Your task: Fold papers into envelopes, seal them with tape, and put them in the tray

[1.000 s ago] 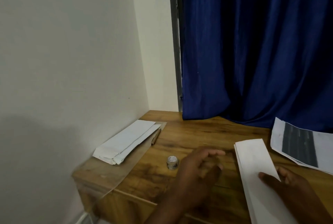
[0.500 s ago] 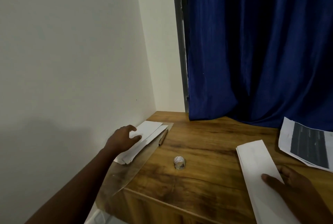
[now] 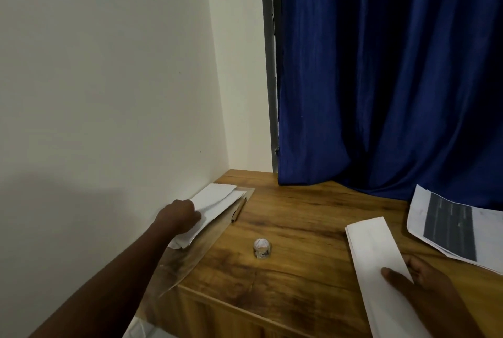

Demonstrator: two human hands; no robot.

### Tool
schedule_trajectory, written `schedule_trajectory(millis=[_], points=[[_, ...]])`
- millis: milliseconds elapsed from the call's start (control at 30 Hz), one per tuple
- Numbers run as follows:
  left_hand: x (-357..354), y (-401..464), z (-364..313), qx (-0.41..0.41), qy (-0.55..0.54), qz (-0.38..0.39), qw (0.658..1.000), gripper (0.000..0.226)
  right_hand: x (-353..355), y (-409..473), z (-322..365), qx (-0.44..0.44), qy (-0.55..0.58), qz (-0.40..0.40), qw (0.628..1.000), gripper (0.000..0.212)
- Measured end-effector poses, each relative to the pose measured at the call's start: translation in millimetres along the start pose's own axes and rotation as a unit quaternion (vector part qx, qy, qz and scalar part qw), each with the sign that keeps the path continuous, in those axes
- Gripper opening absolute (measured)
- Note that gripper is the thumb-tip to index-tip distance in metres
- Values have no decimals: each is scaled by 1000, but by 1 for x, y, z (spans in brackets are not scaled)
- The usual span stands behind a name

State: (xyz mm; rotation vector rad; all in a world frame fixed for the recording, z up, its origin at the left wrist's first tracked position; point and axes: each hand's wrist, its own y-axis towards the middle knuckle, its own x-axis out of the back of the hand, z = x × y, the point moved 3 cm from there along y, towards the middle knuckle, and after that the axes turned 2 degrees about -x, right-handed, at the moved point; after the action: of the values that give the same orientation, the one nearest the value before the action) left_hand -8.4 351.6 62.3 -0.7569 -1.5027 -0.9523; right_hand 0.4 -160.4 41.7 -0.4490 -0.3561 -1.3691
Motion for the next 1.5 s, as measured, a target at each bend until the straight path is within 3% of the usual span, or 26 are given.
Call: schedule_trajectory(millis=[67, 133, 233, 300, 367, 400, 433, 467, 500, 533, 633, 667, 767, 800, 900, 1000, 1067, 1133, 1200, 1233, 1300, 1367, 1500], points=[[4, 2, 1, 9, -16, -28, 999, 34, 0, -5, 3, 0, 11, -13, 1000, 111], [18, -1, 2, 16, -33, -66, 997, 33, 0, -7, 3, 5, 30, -24, 999, 119], [57, -19, 0, 17, -96, -184, 978, 35, -5, -8, -2, 8, 35, -18, 999, 65], [87, -39, -9, -1, -201, -275, 940, 38, -5, -7, -7, 1, 22, -26, 999, 58], [112, -62, -24, -34, -342, -340, 875, 40, -6, -10, 1, 7, 8, -29, 1000, 68], [122, -75, -35, -46, -411, -353, 839, 41, -5, -11, 5, 9, 5, -33, 999, 85], [129, -87, -48, -54, -473, -357, 803, 40, -4, -12, 9, 17, -2, -41, 999, 115], [132, -98, -60, -61, -535, -348, 767, 37, 0, -13, 9, 16, -13, -46, 999, 144], [131, -108, -74, -63, -594, -322, 734, 32, -1, -12, 3, 18, -28, -41, 999, 155], [126, -116, -90, -65, -651, -282, 702, 25, -3, -11, -3, 36, -37, -27, 998, 142], [98, -143, -146, -57, -764, -126, 630, 17, 2, -33, 1, 104, 32, -14, 994, 40], [87, -153, -167, -49, -782, -86, 616, 16, 3, -36, 1, 96, 79, -7, 992, 26], [57, -182, -223, -26, -821, 16, 571, 19, 9, -44, 2, 12, 200, 13, 980, 32], [46, -190, -238, -21, -821, 45, 568, 21, 11, -47, 4, -14, 231, 17, 973, 28], [13, -214, -275, -29, -788, 175, 590, 32, 23, -48, 0, -100, 313, -6, 945, 53], [3, -231, -290, -99, -651, 323, 680, 33, 43, -46, -15, -72, 256, -76, 961, 22], [7, -230, -287, -139, -559, 378, 724, 38, 54, -50, -20, -60, 227, -81, 969, 20], [16, -222, -280, -205, -484, 353, 774, 37, 61, -49, -27, -72, 234, -71, 967, 18], [25, -213, -278, -300, -417, 231, 826, 28, 60, -47, -27, -67, 227, -64, 970, 19], [28, -209, -280, -342, -388, 164, 840, 34, 57, -44, -28, -64, 217, -65, 972, 22], [34, -205, -288, -425, -331, 84, 838, 74, 52, -41, -27, -62, 195, -61, 977, 25], [32, -201, -300, -506, -287, 60, 811, 108, 48, -38, -27, -54, 167, -61, 983, 24], [18, -191, -329, -570, -179, 46, 800, 131, 48, -38, -29, -35, 148, -74, 986, 21]])
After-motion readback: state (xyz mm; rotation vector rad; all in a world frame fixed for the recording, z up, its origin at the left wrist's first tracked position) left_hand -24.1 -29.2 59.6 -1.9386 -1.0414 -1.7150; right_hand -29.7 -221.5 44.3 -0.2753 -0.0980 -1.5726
